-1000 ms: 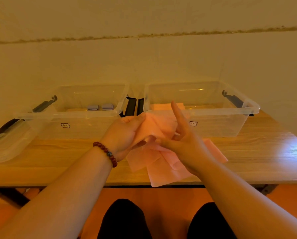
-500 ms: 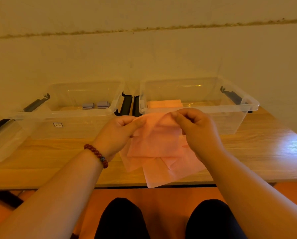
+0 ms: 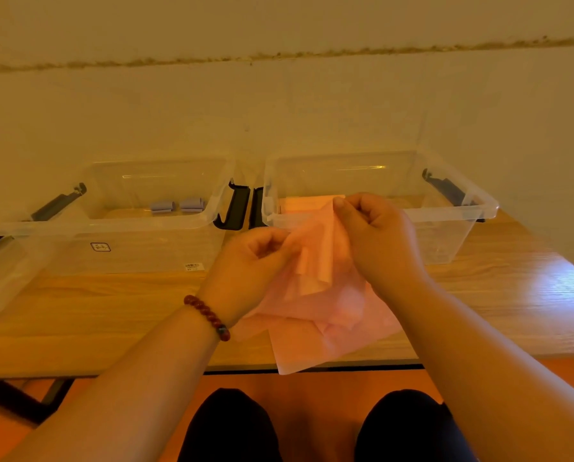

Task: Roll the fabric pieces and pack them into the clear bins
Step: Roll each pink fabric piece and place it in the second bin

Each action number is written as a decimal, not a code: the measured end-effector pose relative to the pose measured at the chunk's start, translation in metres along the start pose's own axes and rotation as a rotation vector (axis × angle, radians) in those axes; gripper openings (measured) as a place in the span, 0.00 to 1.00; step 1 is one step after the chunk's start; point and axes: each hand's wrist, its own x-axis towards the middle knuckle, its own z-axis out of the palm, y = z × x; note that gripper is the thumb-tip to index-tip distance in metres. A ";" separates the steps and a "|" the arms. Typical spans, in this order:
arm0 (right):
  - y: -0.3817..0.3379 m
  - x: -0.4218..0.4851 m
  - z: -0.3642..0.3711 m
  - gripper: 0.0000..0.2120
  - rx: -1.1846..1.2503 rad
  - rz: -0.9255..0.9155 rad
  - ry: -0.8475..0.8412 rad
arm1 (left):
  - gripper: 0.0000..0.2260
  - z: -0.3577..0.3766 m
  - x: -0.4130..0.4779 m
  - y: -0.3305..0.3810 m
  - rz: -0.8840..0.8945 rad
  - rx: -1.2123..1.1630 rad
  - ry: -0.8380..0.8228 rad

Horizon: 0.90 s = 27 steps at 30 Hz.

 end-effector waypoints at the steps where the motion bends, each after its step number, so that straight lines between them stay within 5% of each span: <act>1: 0.000 0.001 -0.001 0.19 0.018 0.024 -0.001 | 0.06 -0.002 -0.001 0.001 -0.040 -0.056 0.024; 4: 0.002 0.007 -0.002 0.23 0.116 0.095 -0.011 | 0.10 0.000 0.008 0.007 -0.116 -0.248 -0.046; 7: 0.000 0.011 0.001 0.25 0.070 0.115 -0.018 | 0.29 0.011 0.012 0.012 -0.060 -0.213 -0.197; 9: -0.002 0.014 -0.001 0.22 0.058 0.110 -0.032 | 0.16 0.018 0.005 0.013 0.100 -0.017 -0.087; 11: -0.003 0.018 -0.006 0.20 0.050 0.090 -0.034 | 0.04 0.010 0.003 0.019 0.076 -0.077 0.127; 13: -0.002 0.022 -0.013 0.21 0.057 0.099 -0.033 | 0.06 0.003 0.012 0.016 0.007 -0.183 0.178; 17: 0.000 0.027 -0.015 0.22 0.109 0.114 -0.043 | 0.27 0.015 0.009 0.025 -0.011 0.040 -0.117; 20: -0.001 0.028 -0.014 0.23 0.119 0.106 -0.049 | 0.05 0.025 0.013 0.019 0.087 0.187 0.046; 22: -0.002 0.033 -0.020 0.16 0.106 0.107 -0.037 | 0.13 0.017 0.020 0.017 0.034 0.128 0.142; 24: -0.001 0.038 -0.030 0.06 0.064 0.115 -0.044 | 0.10 0.004 0.028 0.018 -0.046 0.011 0.149; 27: -0.002 0.046 -0.038 0.05 0.026 0.104 -0.085 | 0.05 -0.012 0.041 0.022 -0.048 -0.008 0.177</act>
